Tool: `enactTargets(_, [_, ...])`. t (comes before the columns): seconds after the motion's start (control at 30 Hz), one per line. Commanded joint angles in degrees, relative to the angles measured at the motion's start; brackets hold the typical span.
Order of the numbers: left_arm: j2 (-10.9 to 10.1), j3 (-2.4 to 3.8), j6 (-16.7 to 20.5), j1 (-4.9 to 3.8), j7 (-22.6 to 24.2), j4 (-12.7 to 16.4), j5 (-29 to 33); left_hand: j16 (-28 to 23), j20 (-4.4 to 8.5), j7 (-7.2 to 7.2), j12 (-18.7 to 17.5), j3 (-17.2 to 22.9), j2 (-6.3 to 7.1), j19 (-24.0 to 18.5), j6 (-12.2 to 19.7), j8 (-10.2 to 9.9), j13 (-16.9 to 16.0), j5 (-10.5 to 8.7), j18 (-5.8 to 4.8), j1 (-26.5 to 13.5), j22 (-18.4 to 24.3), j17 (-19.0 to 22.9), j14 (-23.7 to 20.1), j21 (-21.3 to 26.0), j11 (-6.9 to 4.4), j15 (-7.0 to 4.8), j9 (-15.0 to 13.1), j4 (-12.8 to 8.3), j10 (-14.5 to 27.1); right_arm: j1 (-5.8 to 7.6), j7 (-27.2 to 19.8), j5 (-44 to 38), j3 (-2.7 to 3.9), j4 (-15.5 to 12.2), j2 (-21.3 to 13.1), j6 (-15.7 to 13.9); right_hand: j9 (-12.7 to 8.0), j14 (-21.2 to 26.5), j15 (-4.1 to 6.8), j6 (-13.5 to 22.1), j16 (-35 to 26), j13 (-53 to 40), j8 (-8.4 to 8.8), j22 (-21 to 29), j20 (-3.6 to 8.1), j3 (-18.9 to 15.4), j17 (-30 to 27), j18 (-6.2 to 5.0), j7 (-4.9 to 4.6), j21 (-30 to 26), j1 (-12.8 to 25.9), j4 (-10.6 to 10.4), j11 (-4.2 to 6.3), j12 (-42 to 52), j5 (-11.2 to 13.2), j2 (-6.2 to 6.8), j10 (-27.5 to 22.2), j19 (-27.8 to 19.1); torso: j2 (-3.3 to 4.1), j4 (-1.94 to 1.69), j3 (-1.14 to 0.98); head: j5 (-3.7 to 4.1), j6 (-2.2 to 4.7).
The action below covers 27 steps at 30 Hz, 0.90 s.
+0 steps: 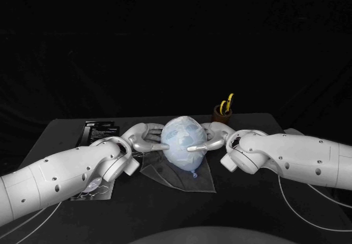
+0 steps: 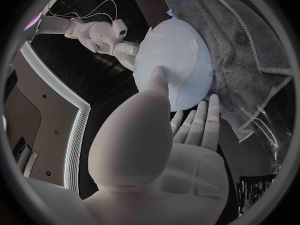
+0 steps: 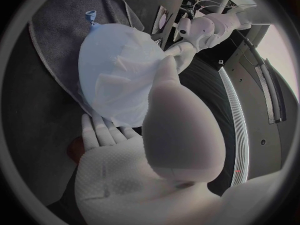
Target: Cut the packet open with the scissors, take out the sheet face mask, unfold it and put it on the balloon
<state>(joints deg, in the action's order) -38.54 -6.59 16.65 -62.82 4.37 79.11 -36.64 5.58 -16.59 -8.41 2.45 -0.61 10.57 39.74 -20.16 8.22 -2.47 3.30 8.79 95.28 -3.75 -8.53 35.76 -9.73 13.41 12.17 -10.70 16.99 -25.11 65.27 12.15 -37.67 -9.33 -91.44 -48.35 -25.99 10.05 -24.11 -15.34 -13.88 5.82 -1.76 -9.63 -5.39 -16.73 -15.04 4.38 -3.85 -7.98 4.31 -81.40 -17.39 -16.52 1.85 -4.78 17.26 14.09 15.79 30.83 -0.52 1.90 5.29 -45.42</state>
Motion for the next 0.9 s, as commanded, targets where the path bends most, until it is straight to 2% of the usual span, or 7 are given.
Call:
enactTargets(0.03, [-0.2,0.07,0.86,0.02,2.71,0.6,1.93,0.41,-0.07,-6.88,0.04,0.39,-0.26,0.45,-0.57,0.39,-0.05,-0.4,0.55,-0.57,-0.05,-0.08,0.42,-0.23,-0.01,-0.04,-0.15,0.08,-0.39,-0.58,-0.88,2.18,-0.16,-0.36,0.62,0.97,0.44,-1.71,0.25,0.08,0.62,-0.1,-0.8,-0.32,0.02,0.56,0.38,-1.31,-9.31,0.5,-0.89,0.01,0.17,0.04,-0.44,0.1,0.94,1.22,0.09,-0.04,0.06,-0.01,-0.07])
enactTargets(0.2, [-0.85,0.13,1.36,0.03,4.02,1.2,3.18,0.43,-0.08,-6.89,0.05,0.45,-0.31,0.46,-0.62,0.42,-0.06,-0.4,0.53,-0.6,-0.04,-0.09,0.49,-0.23,-0.01,-0.03,-0.17,0.07,-0.44,-1.09,-1.5,3.08,-0.16,-0.54,1.46,0.72,1.27,-5.3,0.85,0.3,1.76,-0.21,-2.46,-1.25,0.05,1.84,1.03,-2.04,-9.35,1.88,-1.77,0.08,0.53,0.18,-0.64,-0.32,2.42,4.76,0.03,-0.09,0.08,0.01,-0.08])
enactTargets(0.33, [-1.39,0.16,1.56,0.03,4.59,1.66,3.89,0.44,-0.08,-6.9,0.06,0.52,-0.38,0.4,-0.68,0.45,-0.07,-0.41,0.52,-0.62,-0.03,-0.11,0.57,-0.21,-0.01,-0.01,-0.2,0.06,-0.53,-1.36,-2.09,3.55,-0.15,-0.86,1.96,0.28,1.58,-6.15,0.97,0.61,1.95,-0.22,-3.13,-1.45,0.05,2.58,1.16,-2.17,-9.34,2.23,-2.15,0.04,0.59,0.15,-0.57,-0.54,2.74,5.75,0.04,-0.09,0.08,-0.13,-0.04])
enactTargets(0.7, [-3.43,0.32,2.16,0.06,5.3,3.49,5.02,0.42,-0.09,-6.93,0.05,0.59,-0.43,0.45,-0.71,0.47,-0.06,-0.4,0.49,-0.62,-0.02,-0.08,0.49,-0.21,0.0,0.02,-0.21,0.05,-0.48,-1.99,-4.23,6.31,-0.14,-1.21,3.85,-1.96,2.56,-7.3,1.15,0.9,2.01,-0.24,-5.19,-1.79,0.08,4.02,1.25,-2.39,-9.39,2.91,-2.83,0.05,0.7,0.15,-0.34,-1.13,3.48,7.8,-0.02,-0.01,0.04,-0.29,0.02])
enactTargets(0.9, [-4.91,0.41,2.45,0.07,5.48,4.77,5.46,0.43,-0.1,-6.96,0.05,0.66,-0.46,0.37,-0.82,0.52,-0.06,-0.4,0.46,-0.61,-0.01,-0.09,0.55,-0.18,0.02,0.07,-0.26,0.05,-0.48,-2.51,-5.36,7.75,-0.13,-0.88,5.77,-2.69,2.58,-6.93,1.15,1.1,1.85,-0.22,-5.34,-1.8,0.08,4.01,1.16,-2.4,-9.38,2.97,-2.86,0.05,0.69,0.11,-0.29,-1.13,3.34,7.97,0.0,-0.07,0.03,-0.29,0.23])
